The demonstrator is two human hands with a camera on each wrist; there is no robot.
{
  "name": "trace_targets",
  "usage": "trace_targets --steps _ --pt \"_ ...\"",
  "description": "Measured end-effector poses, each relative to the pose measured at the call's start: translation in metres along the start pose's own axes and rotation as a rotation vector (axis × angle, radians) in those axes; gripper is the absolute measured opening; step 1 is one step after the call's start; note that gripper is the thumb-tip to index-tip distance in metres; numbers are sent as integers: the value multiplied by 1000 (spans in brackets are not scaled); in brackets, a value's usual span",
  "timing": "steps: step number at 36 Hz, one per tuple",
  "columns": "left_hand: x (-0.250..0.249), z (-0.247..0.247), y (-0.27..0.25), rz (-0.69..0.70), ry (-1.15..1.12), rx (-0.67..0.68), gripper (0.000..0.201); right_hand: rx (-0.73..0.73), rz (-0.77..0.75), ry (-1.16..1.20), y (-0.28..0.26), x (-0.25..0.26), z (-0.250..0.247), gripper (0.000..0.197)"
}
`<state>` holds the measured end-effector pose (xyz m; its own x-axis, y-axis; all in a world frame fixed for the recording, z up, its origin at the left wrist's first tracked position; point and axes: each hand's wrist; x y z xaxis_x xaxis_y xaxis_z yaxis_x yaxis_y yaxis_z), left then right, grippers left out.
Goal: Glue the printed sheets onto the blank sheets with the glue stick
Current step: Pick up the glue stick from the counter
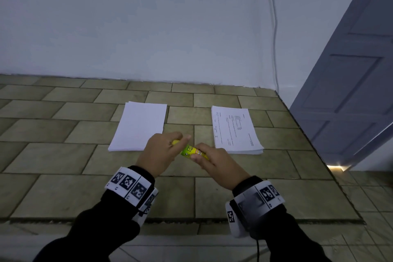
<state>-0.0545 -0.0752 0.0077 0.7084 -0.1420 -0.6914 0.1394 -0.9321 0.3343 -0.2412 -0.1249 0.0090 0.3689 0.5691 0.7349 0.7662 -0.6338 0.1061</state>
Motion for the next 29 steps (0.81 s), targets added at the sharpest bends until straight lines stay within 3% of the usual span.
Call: trace_targets --steps 3,6,8,11,13,15,17,21,24,26,29 --pt "6 1 1 183 34 -24 30 59 52 255 0 -3 -2 18" --pt "2 2 1 164 13 -45 37 53 87 311 -1 -1 -1 17" --pt "-6 1 3 17 -9 -15 46 -17 40 94 -2 -1 2 17" --pt "-17 -2 8 -256 0 88 60 -60 -4 -428 1 3 6 39" --pt "-18 -3 9 -297 18 102 62 -72 -22 -587 3 5 7 43" --pt "-16 -4 8 -258 -7 105 60 -79 -16 -513 2 7 6 42" --pt "-12 -3 5 -165 -24 85 58 -82 -15 -284 -2 5 3 36" --pt "3 -1 -2 164 52 -44 42 -11 -12 69 -4 0 2 23" --pt "11 2 -5 292 58 -91 56 53 80 307 -2 -1 4 29" --pt "8 2 -6 204 40 -101 52 38 75 284 -3 0 6 27" --pt "-5 0 -4 -91 93 -4 54 -36 -8 -136 -3 5 6 34"
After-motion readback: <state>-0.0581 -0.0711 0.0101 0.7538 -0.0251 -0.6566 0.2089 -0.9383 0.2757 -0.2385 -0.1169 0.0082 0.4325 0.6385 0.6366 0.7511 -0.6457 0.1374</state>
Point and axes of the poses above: each hand's wrist, its own y-axis towards the middle knuckle, its own z-axis out of the palm, x = y × z, and after that the axes turned 1 degree about z, right-handed
